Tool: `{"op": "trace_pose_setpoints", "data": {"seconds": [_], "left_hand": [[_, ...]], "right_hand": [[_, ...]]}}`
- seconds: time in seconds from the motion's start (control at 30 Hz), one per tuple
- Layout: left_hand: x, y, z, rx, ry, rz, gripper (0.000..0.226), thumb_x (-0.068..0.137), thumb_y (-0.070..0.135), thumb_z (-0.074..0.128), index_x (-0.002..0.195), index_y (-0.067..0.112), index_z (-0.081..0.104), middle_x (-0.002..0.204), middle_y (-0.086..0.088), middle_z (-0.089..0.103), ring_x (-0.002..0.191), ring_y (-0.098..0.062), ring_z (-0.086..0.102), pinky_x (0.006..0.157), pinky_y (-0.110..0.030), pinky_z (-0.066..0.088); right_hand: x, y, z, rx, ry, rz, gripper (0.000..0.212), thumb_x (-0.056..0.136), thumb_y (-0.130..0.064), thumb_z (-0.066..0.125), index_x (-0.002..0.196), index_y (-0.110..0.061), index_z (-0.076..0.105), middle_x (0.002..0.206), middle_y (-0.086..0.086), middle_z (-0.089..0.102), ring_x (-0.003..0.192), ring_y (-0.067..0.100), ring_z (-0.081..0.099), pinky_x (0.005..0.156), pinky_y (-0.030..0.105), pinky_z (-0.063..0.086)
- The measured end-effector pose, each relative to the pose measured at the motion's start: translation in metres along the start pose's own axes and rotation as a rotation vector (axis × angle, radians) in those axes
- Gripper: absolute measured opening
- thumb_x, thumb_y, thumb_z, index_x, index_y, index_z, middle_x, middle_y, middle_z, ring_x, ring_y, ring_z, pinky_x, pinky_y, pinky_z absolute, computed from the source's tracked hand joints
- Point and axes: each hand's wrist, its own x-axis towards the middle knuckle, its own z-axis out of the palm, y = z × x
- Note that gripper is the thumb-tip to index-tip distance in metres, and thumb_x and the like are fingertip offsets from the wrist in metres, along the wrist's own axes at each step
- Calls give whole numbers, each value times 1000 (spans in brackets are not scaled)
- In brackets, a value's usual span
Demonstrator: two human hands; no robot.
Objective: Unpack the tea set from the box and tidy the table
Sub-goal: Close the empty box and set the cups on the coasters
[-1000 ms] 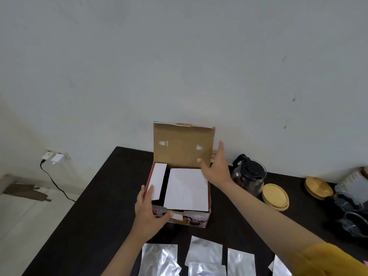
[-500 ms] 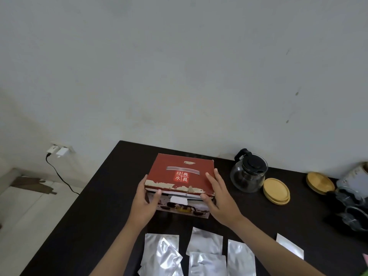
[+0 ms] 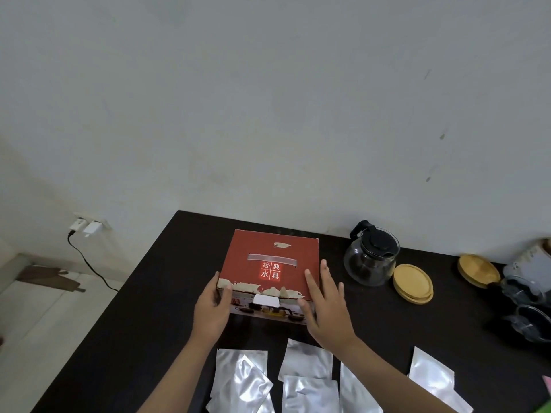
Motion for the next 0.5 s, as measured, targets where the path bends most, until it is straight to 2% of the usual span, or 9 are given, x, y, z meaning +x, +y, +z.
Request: {"op": "trace_pose_setpoints", "data": {"seconds": [0.07, 0.13, 0.2, 0.27, 0.37, 0.5], "left_hand": [[-1, 3, 4, 74, 51, 19, 52, 97, 22, 51, 147, 20, 35, 146, -3, 43, 131, -16, 45, 104, -34, 43], [0, 6, 8, 226, 86, 143, 51, 97, 16, 50, 146, 18, 36, 155, -2, 25, 140, -19, 31, 104, -30, 41], [4, 6, 13, 372, 63, 260, 47, 97, 15, 50, 143, 17, 41, 158, 1, 17, 145, -19, 21, 111, -35, 34], [7, 2, 17, 491, 23, 316, 45, 98, 20, 49, 142, 19, 42, 157, 7, 15, 146, -13, 8, 118, -40, 18], [8, -3, 18, 549, 10, 347, 45, 98, 24, 48, 142, 19, 41, 154, 12, 13, 146, -10, 3, 117, -35, 13], [7, -3, 18, 535, 19, 355, 45, 98, 23, 49, 142, 18, 42, 154, 12, 14, 146, -11, 4, 112, -26, 14]], "right_hand": [[1, -4, 0, -86, 78, -93, 52, 101, -45, 24, 146, -21, 33, 157, 10, 21, 144, 25, 19, 108, 57, 20], [0, -10, 4, -54, 155, -224, 44, 98, -37, 38, 139, -21, 43, 153, 8, 33, 142, 23, 28, 108, 57, 23], [-1, -16, 9, 0, 211, -332, 37, 92, -31, 51, 129, -22, 53, 144, 8, 48, 137, 23, 39, 109, 55, 25], [0, -23, 14, 20, 253, -394, 28, 89, -28, 57, 116, -24, 60, 131, 6, 60, 129, 24, 50, 111, 53, 29], [2, -28, 19, 24, 308, -383, 19, 87, -30, 59, 105, -27, 61, 118, 4, 68, 117, 25, 59, 108, 51, 30], [5, -36, 23, 38, 325, -267, 16, 86, -35, 59, 89, -25, 72, 110, 1, 70, 113, 21, 60, 105, 50, 33]]}}
